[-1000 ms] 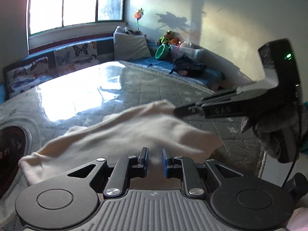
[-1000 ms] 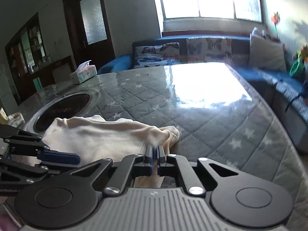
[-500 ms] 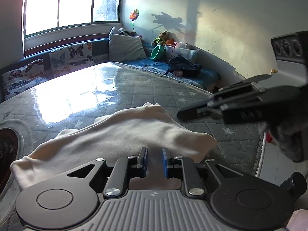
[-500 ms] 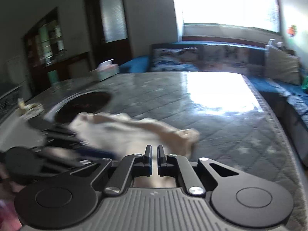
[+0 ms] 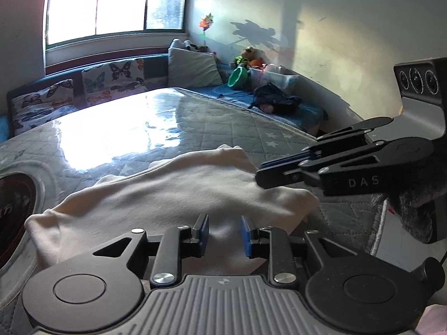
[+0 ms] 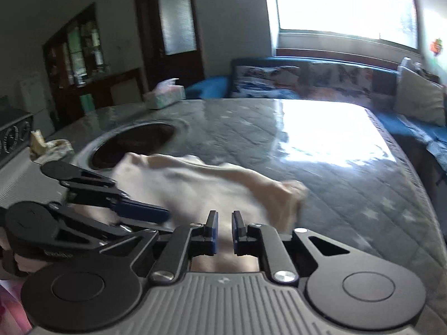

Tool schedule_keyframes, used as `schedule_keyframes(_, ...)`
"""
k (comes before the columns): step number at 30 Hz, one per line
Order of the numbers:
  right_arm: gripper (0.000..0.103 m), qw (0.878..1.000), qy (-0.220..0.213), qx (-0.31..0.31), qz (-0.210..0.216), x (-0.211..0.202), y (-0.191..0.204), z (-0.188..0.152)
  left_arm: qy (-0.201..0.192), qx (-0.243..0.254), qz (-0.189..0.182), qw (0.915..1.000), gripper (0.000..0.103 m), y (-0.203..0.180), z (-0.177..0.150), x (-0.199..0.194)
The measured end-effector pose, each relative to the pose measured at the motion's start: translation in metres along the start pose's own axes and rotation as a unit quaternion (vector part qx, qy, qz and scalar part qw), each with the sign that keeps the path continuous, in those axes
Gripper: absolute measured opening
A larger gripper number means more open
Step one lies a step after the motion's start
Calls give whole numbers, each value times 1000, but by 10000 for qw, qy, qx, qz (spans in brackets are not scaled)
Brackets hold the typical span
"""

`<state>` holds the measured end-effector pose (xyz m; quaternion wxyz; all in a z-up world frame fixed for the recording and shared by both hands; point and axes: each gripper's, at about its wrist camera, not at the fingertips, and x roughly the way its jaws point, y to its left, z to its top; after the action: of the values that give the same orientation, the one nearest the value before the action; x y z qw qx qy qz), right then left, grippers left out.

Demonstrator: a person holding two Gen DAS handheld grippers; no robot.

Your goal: Fold clothes

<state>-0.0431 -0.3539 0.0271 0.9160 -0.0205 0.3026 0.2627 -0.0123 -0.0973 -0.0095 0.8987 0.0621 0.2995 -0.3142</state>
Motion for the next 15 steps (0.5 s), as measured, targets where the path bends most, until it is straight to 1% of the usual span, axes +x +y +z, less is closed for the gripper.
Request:
schedule_keyframes(2, 10, 9999, 55, -46, 132, 11, 5, 0, 17, -103, 63, 9999, 27, 4, -2, -2)
schedule_keyframes(5, 10, 9998, 128, 26, 125, 18, 3, -7, -26, -246, 164, 9996, 27, 11, -7, -11)
schedule_keyframes(8, 12, 9997, 135, 153, 109, 17, -1, -11, -28, -520, 293, 9982, 27, 22, -15, -21)
schedule_keyframes(12, 17, 9998, 166, 113, 66, 17, 0, -12, -59, -914, 486, 9946, 27, 38, -26, -35)
schedule_keyframes(15, 18, 9998, 163, 123, 55, 18, 1, -13, -44, -1220, 637, 9905, 27, 53, -35, -44)
